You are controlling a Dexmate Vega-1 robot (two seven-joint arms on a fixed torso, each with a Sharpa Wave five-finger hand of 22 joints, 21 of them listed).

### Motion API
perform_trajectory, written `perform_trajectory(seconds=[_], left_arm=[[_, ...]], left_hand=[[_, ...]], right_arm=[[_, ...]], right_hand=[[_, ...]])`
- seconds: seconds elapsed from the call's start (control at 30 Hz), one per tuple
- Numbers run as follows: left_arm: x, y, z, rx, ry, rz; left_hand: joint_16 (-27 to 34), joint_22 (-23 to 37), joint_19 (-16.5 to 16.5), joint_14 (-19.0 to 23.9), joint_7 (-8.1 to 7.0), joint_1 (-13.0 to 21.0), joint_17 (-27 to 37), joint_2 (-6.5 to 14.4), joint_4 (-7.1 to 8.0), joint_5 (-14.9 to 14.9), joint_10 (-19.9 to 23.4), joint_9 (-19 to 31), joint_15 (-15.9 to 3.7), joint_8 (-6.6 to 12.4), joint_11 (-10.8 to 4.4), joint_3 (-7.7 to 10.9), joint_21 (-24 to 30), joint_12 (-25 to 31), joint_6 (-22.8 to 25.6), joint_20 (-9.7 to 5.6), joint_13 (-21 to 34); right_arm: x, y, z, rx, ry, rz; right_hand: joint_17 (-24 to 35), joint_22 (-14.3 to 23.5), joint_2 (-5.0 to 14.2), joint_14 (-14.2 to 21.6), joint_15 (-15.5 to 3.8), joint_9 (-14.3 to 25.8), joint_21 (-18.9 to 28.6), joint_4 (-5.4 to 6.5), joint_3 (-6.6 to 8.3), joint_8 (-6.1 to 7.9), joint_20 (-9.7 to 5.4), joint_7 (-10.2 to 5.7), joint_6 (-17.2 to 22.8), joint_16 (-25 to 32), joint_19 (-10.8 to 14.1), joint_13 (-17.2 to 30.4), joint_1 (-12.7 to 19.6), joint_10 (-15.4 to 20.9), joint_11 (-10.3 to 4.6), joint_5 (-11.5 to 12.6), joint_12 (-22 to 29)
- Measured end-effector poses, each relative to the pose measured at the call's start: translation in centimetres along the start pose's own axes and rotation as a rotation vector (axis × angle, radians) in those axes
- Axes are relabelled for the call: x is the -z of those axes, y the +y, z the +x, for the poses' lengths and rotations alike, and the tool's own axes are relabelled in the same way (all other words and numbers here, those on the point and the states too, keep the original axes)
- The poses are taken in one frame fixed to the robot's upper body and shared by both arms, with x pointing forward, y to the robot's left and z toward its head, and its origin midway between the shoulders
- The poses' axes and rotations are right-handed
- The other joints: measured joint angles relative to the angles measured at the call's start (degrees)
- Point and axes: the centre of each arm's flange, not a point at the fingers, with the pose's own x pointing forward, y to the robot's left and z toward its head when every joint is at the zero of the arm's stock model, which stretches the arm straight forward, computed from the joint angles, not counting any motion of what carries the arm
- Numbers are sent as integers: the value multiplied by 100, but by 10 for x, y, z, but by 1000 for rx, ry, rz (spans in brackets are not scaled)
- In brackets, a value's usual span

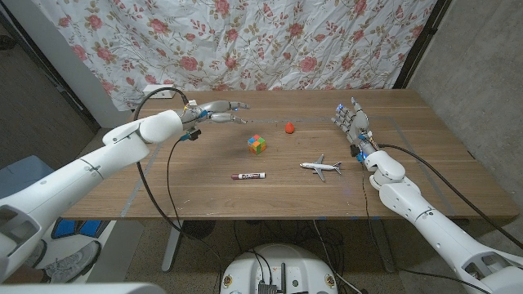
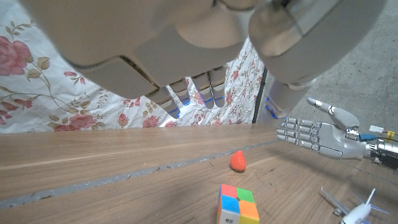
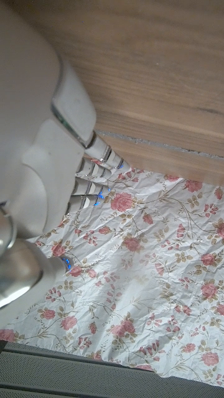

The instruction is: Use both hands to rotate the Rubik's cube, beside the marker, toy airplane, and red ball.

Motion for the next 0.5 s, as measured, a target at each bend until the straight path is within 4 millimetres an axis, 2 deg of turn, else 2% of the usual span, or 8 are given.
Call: perform_trajectory(seconds=[0.5], left_arm=[[-16, 4, 15, 99, -2, 239]], left_hand=[[0, 14, -341, -194, -79, 368, 0, -262, -10, 0, 21, -1, -10, -35, -63, -41, -48, -70, -45, 32, 0]], right_arm=[[-1, -1, 0, 10, 3, -1]], right_hand=[[0, 0, 0, 22, 22, 0, 0, 0, 0, 0, -11, -28, 27, 0, 11, 0, 0, 0, 0, 0, 0]])
